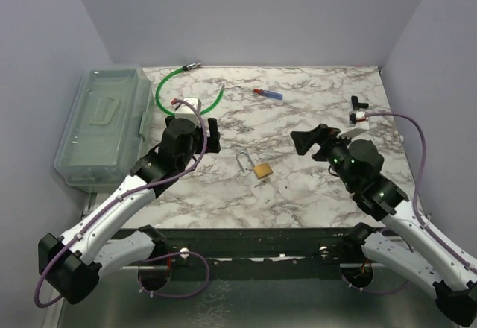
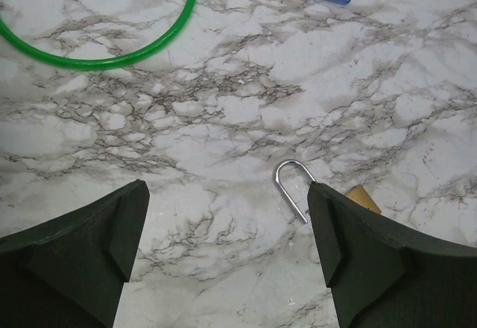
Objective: Unlock with the key
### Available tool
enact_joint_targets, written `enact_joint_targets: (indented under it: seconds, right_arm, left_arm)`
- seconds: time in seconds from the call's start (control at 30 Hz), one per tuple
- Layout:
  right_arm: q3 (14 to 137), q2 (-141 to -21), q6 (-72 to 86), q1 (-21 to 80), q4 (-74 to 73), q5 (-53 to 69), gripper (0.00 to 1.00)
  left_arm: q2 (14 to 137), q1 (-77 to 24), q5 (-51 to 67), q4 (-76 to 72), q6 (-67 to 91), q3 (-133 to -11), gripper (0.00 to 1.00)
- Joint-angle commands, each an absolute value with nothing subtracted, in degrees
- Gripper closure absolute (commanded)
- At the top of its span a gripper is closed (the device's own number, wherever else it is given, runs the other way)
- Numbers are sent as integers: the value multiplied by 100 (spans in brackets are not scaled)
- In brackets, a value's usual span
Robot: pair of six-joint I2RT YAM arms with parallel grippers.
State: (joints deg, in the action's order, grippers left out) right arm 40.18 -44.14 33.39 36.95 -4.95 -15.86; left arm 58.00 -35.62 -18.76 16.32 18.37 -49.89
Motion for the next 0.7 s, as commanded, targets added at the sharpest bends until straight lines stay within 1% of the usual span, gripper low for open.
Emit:
enact_joint_targets:
  seconds: [0.0, 0.1, 0.3, 0.47, 0.67]
  right_arm:
    - [3981, -3654, 3391, 3674, -1193, -1908, 0]
    - [3659, -3074, 3463, 3671, -1185, -1985, 0]
    - [3123, -2355, 3606, 3674, -1095, -1991, 0]
    - [3052, -2299, 3730, 3674, -1203, -2033, 0]
    - [3100, -2514, 3616, 3674, -1027, -1759, 0]
  left_arm:
    - [5417, -3544, -1937, 1450, 1833, -4833, 4]
    - [5252, -3542, -2039, 1370, 1807, -4770, 1]
    - [5021, -3548, -2135, 1267, 1779, -4673, 1]
    - [5018, -3543, -2129, 1239, 1769, -4667, 1]
    - [5001, -3543, -2135, 1239, 1750, -4660, 1]
